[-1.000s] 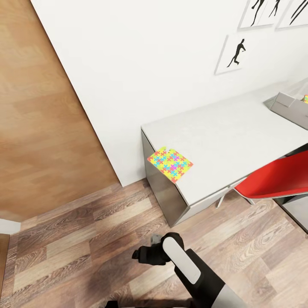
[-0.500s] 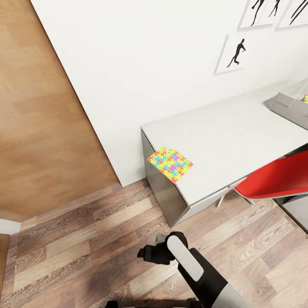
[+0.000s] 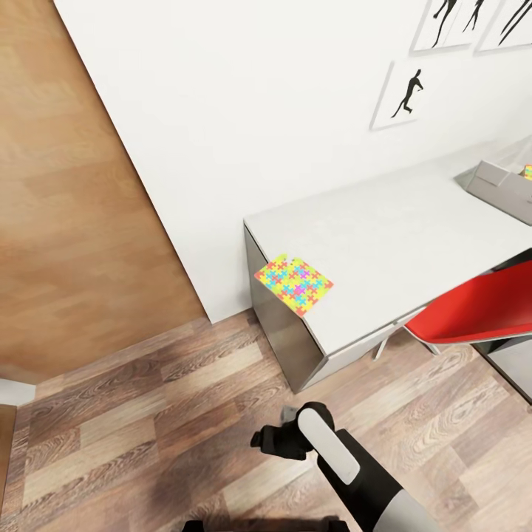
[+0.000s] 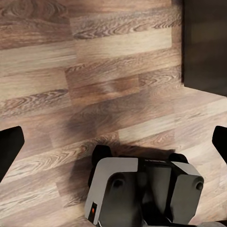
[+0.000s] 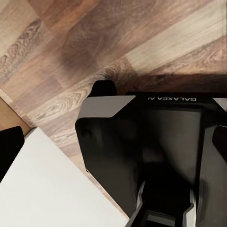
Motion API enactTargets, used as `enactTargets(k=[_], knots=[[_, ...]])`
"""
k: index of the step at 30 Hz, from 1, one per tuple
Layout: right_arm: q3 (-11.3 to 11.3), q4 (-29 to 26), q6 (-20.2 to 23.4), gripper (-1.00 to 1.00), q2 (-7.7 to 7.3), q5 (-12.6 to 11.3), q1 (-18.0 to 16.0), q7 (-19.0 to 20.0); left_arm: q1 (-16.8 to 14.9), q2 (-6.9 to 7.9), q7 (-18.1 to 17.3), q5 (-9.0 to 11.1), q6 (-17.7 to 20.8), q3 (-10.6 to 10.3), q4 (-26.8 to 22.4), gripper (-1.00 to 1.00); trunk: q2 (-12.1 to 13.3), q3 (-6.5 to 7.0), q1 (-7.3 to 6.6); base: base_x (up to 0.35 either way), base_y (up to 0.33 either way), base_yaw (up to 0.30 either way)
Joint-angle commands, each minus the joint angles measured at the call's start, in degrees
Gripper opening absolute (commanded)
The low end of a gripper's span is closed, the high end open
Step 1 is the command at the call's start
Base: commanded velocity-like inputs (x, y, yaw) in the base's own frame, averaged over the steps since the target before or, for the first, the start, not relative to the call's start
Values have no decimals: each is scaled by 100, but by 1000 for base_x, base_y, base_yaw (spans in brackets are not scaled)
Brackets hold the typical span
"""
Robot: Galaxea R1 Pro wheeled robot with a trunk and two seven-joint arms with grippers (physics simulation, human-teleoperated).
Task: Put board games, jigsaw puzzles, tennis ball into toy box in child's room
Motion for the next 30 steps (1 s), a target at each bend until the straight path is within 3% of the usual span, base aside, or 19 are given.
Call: enactTargets(k=[1, 14, 21, 30], knots=[[6, -5, -7, 100, -6, -50, -3, -66, -8, -47, 46, 12, 40, -5, 3, 100, -4, 4, 1, 0, 0, 0], [6, 196, -29, 100, -16, 24, -4, -83, -8, -585, 596, 11, 31, 16, 3, 100, -4, 123, 1, 0, 0, 0], [6, 289, -30, 100, -22, 120, -4, -82, -8, -939, 1065, 11, 26, 23, 3, 100, -4, 190, 1, 0, 0, 0], [6, 474, -30, 100, -23, 199, -13, -78, -8, -1607, 1831, 24, -231, 15, 11, 100, -4, 275, 1, 0, 0, 0]])
